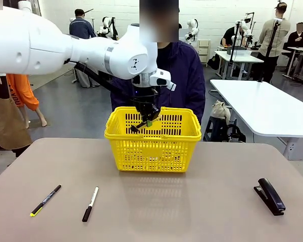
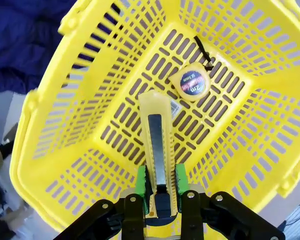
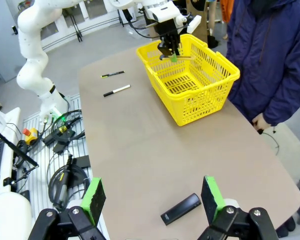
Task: Place the items the person wants into the basket.
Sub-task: Pick up the item the person points to and place it in the Market Basket.
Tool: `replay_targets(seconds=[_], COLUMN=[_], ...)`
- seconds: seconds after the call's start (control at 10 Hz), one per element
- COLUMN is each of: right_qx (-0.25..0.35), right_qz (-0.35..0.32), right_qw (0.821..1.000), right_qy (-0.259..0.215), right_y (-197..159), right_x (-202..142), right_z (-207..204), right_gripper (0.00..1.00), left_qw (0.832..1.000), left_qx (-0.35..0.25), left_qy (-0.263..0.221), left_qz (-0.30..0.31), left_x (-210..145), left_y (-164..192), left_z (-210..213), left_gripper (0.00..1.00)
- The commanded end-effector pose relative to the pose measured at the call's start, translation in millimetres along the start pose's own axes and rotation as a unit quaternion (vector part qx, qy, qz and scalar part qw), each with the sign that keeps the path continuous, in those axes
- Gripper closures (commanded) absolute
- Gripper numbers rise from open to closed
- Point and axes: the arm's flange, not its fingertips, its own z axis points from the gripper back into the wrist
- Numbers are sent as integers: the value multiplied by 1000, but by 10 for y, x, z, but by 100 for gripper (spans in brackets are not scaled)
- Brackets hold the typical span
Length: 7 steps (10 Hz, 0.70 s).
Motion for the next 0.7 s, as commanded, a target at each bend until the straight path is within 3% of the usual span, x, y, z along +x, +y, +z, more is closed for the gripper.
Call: replay_targets(seconds=[0.0,0.6], right_qx=[5,5], right_qz=[6,6], right_qw=[1000,1000], right_qy=[-4,-4], right_y=[-9,-9], right_x=[-4,-4], right_z=[15,15], right_gripper=[0,0], left_qw=[1000,997], left_qx=[8,-40], left_qy=[11,54], left_qz=[-25,-25], left_x=[177,306], left_y=[79,202], left_z=[-113,-692], left_gripper=[73,73])
